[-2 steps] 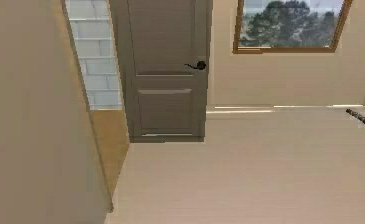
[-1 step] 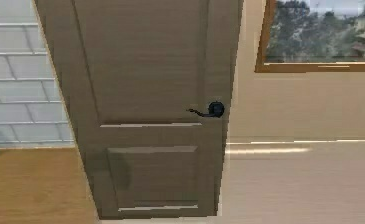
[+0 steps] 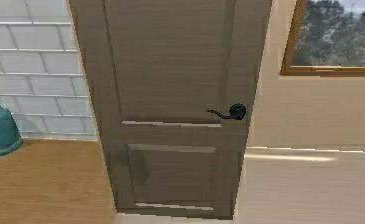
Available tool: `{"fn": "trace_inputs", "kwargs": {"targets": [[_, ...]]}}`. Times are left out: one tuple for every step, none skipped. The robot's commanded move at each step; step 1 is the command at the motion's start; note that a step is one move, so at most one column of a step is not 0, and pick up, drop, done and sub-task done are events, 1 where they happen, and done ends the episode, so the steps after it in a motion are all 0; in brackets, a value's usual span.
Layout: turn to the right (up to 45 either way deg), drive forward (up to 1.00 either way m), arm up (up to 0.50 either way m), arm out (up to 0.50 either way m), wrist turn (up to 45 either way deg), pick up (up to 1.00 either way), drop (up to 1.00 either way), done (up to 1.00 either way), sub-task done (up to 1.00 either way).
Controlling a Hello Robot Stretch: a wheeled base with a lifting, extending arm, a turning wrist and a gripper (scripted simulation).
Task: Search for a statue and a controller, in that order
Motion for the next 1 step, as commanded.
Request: {"fn": "trace_inputs", "kwargs": {"targets": [[0.0, 0.35, 0.00, 0.00, 0.0, 0.00, 0.00, 0.00, 0.00]]}}
